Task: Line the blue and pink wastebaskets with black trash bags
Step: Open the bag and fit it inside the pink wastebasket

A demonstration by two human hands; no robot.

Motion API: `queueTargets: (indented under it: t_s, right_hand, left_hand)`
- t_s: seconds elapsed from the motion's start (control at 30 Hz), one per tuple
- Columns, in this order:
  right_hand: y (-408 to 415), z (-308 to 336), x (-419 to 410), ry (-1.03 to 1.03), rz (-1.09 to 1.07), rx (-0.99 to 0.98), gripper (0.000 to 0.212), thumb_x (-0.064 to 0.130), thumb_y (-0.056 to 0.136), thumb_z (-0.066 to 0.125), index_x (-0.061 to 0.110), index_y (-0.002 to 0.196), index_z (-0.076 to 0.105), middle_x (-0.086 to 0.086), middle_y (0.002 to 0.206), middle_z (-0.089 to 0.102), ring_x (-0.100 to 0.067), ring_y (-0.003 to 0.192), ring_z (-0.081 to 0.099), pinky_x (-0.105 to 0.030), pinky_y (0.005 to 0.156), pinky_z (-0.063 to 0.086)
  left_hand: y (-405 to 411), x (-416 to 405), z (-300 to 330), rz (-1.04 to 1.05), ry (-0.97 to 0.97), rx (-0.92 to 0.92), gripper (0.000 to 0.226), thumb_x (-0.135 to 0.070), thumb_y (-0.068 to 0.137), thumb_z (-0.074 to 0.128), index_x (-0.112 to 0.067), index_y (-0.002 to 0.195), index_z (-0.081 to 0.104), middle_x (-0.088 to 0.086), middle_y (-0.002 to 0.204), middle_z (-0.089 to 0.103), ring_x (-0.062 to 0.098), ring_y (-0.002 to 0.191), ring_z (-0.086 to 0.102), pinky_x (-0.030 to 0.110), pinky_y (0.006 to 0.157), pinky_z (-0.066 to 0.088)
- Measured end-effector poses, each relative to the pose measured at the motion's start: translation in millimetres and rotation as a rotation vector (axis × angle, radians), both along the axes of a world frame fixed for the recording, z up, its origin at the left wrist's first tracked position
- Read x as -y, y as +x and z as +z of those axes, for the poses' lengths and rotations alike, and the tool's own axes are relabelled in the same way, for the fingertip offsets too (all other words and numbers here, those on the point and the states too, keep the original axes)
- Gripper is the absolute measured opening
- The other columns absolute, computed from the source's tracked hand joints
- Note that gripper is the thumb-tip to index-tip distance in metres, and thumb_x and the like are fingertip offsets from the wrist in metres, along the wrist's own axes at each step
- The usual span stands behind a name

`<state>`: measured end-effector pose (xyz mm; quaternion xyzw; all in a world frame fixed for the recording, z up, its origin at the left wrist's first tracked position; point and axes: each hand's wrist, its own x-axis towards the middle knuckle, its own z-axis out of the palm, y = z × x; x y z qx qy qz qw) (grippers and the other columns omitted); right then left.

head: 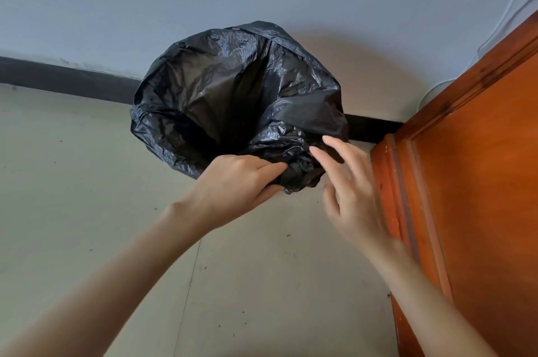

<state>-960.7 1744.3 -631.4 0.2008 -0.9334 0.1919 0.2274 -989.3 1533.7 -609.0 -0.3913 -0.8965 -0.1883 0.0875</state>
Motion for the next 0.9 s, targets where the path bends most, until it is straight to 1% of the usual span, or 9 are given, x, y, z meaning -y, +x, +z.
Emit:
queueTargets:
  t_s: [0.07, 0.17, 0.3, 0.43, 0.57, 0.7, 0.8, 0.87, 0.9]
  right_hand:
    - [0, 3, 2, -0.399, -0.143, 0.163, 0.048, 0.010, 0.090, 0.050, 0.008, 0.136, 0.038, -0.011, 0.143, 0.037, -0.021, 0.134, 0.033, -0.028, 0.113, 0.028]
    - [-12, 6, 3, -1.100, -0.372, 0.682, 0.073, 0.036, 0.083, 0.066, 0.023, 0.143, 0.027, 0.002, 0.151, 0.030, -0.012, 0.139, 0.026, -0.035, 0.116, 0.023]
    - [-18, -5, 5, -1.690, -0.290, 1.180, 0.060, 0.044, 0.068, 0.067, 0.019, 0.121, 0.054, -0.004, 0.119, 0.064, -0.021, 0.110, 0.061, -0.040, 0.095, 0.046]
    - [-5, -22, 7, -2.021, -0.099, 1.236, 0.058, 0.025, 0.047, 0.091, 0.013, 0.097, 0.063, 0.001, 0.072, 0.061, -0.013, 0.074, 0.062, -0.028, 0.061, 0.052]
    - [4, -45, -4, -2.080, 0.004, 1.173, 0.050, 0.026, 0.050, 0.092, 0.017, 0.093, 0.068, 0.002, 0.079, 0.062, -0.012, 0.078, 0.060, -0.026, 0.062, 0.051]
    - [5, -69, -2, -2.034, -0.146, 1.239, 0.040, 0.031, 0.063, 0.082, 0.016, 0.096, 0.065, -0.001, 0.097, 0.065, -0.012, 0.082, 0.060, -0.024, 0.070, 0.046]
    - [3, -78, 18, -1.860, -0.318, 1.312, 0.017, 0.028, 0.077, 0.061, 0.018, 0.090, 0.057, 0.002, 0.087, 0.059, -0.009, 0.076, 0.050, -0.023, 0.070, 0.039]
    - [1, -78, 27, -1.661, -0.319, 1.371, 0.002, 0.019, 0.086, 0.056, 0.020, 0.085, 0.056, 0.003, 0.080, 0.062, -0.010, 0.075, 0.053, -0.023, 0.069, 0.039]
    - [-1, -75, 29, -1.573, -0.322, 1.365, 0.007, 0.013, 0.089, 0.054, 0.019, 0.085, 0.056, 0.002, 0.080, 0.063, -0.011, 0.077, 0.056, -0.024, 0.071, 0.041]
  left_hand:
    - [1, 5, -2, 0.000, 0.020, 0.010, 0.034, -0.035, 0.085, 0.043, -0.013, 0.099, 0.065, 0.000, 0.074, 0.069, 0.021, 0.065, 0.065, 0.030, 0.044, 0.051]
    - [1, 16, -2, 0.001, 0.031, 0.007, 0.036, -0.037, 0.084, 0.045, -0.015, 0.103, 0.066, -0.002, 0.079, 0.071, 0.017, 0.068, 0.066, 0.026, 0.047, 0.051]
    - [2, 24, -3, 0.017, 0.031, 0.015, 0.036, -0.037, 0.082, 0.047, -0.015, 0.103, 0.067, -0.004, 0.081, 0.071, 0.013, 0.069, 0.065, 0.020, 0.048, 0.049]
    - [0, 31, -4, 0.006, 0.031, 0.024, 0.034, -0.035, 0.081, 0.048, -0.015, 0.102, 0.066, -0.004, 0.079, 0.070, 0.011, 0.068, 0.062, 0.020, 0.049, 0.049]
    - [-1, 46, -3, -0.011, 0.034, 0.046, 0.029, -0.031, 0.080, 0.055, -0.016, 0.104, 0.063, -0.003, 0.079, 0.070, 0.012, 0.065, 0.063, 0.023, 0.051, 0.052]
    - [-1, 59, -3, -0.030, -0.003, 0.026, 0.027, -0.020, 0.079, 0.050, -0.020, 0.106, 0.052, -0.001, 0.078, 0.068, 0.018, 0.061, 0.063, 0.026, 0.050, 0.051]
    - [-1, 66, -4, -0.019, -0.045, -0.015, 0.025, -0.015, 0.080, 0.045, -0.018, 0.104, 0.049, 0.003, 0.076, 0.068, 0.023, 0.061, 0.062, 0.030, 0.056, 0.052]
    - [-2, 72, -5, 0.001, -0.059, -0.032, 0.023, -0.013, 0.082, 0.043, -0.018, 0.103, 0.049, 0.004, 0.078, 0.068, 0.023, 0.066, 0.062, 0.031, 0.071, 0.047]
    - [-4, 75, -6, 0.015, -0.067, -0.045, 0.023, -0.010, 0.081, 0.045, -0.018, 0.102, 0.049, 0.003, 0.079, 0.068, 0.022, 0.069, 0.062, 0.029, 0.077, 0.043]
